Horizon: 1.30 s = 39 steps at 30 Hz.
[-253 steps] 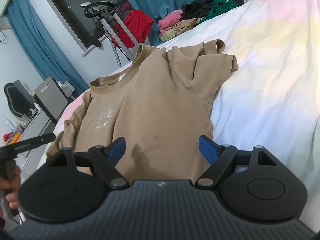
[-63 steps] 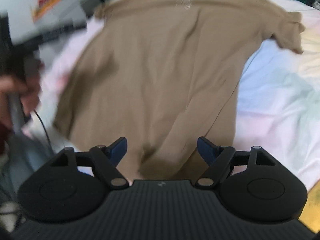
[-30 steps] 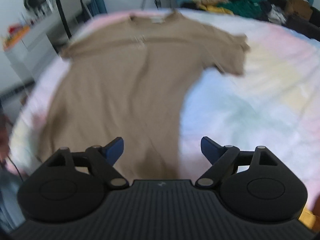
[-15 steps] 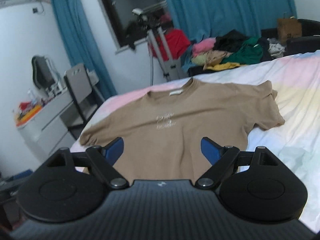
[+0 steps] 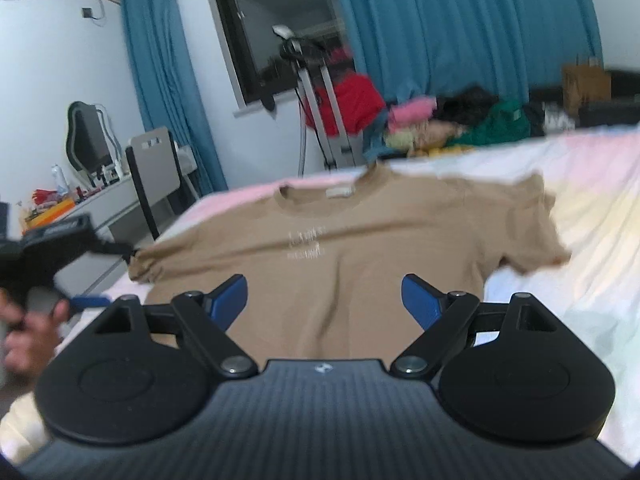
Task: Fold clothes
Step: 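Grasp the shirt side with the left gripper and fold it toward the middle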
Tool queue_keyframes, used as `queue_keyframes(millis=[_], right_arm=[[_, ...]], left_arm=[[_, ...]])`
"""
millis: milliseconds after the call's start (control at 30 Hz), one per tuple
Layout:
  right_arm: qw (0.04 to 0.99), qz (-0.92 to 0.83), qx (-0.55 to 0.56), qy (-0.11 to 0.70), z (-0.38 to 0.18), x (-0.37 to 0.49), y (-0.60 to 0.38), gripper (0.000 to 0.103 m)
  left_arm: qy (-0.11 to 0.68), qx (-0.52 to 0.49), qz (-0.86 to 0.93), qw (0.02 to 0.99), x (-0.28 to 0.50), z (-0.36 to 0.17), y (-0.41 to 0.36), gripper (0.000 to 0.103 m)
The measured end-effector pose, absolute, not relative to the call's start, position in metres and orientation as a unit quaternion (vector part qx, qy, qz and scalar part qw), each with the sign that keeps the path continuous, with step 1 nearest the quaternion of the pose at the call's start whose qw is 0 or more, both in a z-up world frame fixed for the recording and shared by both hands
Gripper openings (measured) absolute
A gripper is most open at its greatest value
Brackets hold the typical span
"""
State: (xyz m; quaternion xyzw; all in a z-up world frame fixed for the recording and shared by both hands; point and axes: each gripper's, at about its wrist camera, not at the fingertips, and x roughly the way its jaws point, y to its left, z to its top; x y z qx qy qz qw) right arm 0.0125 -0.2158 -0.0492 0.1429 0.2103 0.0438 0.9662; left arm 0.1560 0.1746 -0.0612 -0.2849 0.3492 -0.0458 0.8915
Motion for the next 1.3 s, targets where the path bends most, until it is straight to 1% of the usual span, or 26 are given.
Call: queue_keyframes(millis=[100,200,233,300,433,567,600,633,667,700,733,767,800,833,900,1033,1133,1233,1300], right_arm=[[0.958,0.047,0.168,0.23,-0.06,0.026,-0.22,0.086],[0.945,0.042,0.201,0.255,-0.074,0.037,-0.228,0.086],[0.939,0.041,0.215,0.265,-0.078,0.041,-0.232,0.086],[0.931,0.041,0.236,0.274,-0.088,0.046,-0.238,0.086],[0.922,0.035,0.252,0.292,-0.105,0.065,-0.248,0.086],[0.926,0.036,0.249,0.281,-0.115,0.083,-0.252,0.086],[0.928,0.038,0.25,0.273,-0.117,0.084,-0.253,0.086],[0.93,0.04,0.25,0.265,-0.118,0.085,-0.254,0.086],[0.93,0.042,0.252,0.263,-0.12,0.086,-0.255,0.086],[0.929,0.046,0.256,0.262,-0.121,0.087,-0.256,0.087],[0.929,0.048,0.26,0.26,-0.121,0.087,-0.258,0.087],[0.928,0.05,0.264,0.259,-0.121,0.088,-0.259,0.087],[0.928,0.05,0.266,0.258,-0.12,0.088,-0.259,0.087],[0.927,0.05,0.268,0.257,-0.12,0.089,-0.26,0.087],[0.927,0.05,0.271,0.255,-0.118,0.088,-0.262,0.086],[0.925,0.044,0.289,0.244,-0.112,0.078,-0.272,0.086],[0.923,0.032,0.301,0.237,-0.106,0.072,-0.28,0.086],[0.922,0.013,0.3,0.243,-0.104,0.07,-0.286,0.086],[0.917,0.003,0.304,0.257,-0.109,0.074,-0.29,0.086]], left_arm=[[0.341,-0.297,0.002,0.892,0.195,-0.086,0.191,0.1],[0.356,-0.285,0.071,0.887,0.227,-0.109,0.207,0.096],[0.344,-0.293,0.071,0.889,0.233,-0.112,0.212,0.098],[0.321,-0.301,0.07,0.895,0.244,-0.116,0.219,0.098],[0.301,-0.267,0.056,0.914,0.273,-0.115,0.208,0.095],[0.309,-0.232,0.067,0.92,0.31,-0.116,0.2,0.094],[0.31,-0.219,0.069,0.923,0.317,-0.114,0.197,0.09],[0.311,-0.206,0.071,0.925,0.323,-0.112,0.194,0.083],[0.308,-0.199,0.076,0.927,0.325,-0.109,0.192,0.078],[0.308,-0.19,0.08,0.929,0.329,-0.107,0.19,0.06],[0.308,-0.181,0.084,0.93,0.332,-0.106,0.188,0.039],[0.313,-0.17,0.084,0.93,0.335,-0.103,0.185,0.032],[0.312,-0.166,0.081,0.932,0.337,-0.097,0.181,0.022],[0.31,-0.162,0.077,0.934,0.339,-0.092,0.177,0.015],[0.29,-0.148,0.066,0.943,0.334,-0.076,0.168,0.015],[0.262,-0.044,0.053,0.963,0.324,-0.034,0.125,0.014],[0.233,0.015,0.027,0.972,0.315,-0.003,0.082,0.014],[0.222,0.041,-0.012,0.974,0.306,0.016,0.029,0.014],[0.225,0.053,-0.036,0.972,0.306,0.018,-0.011,0.014]])
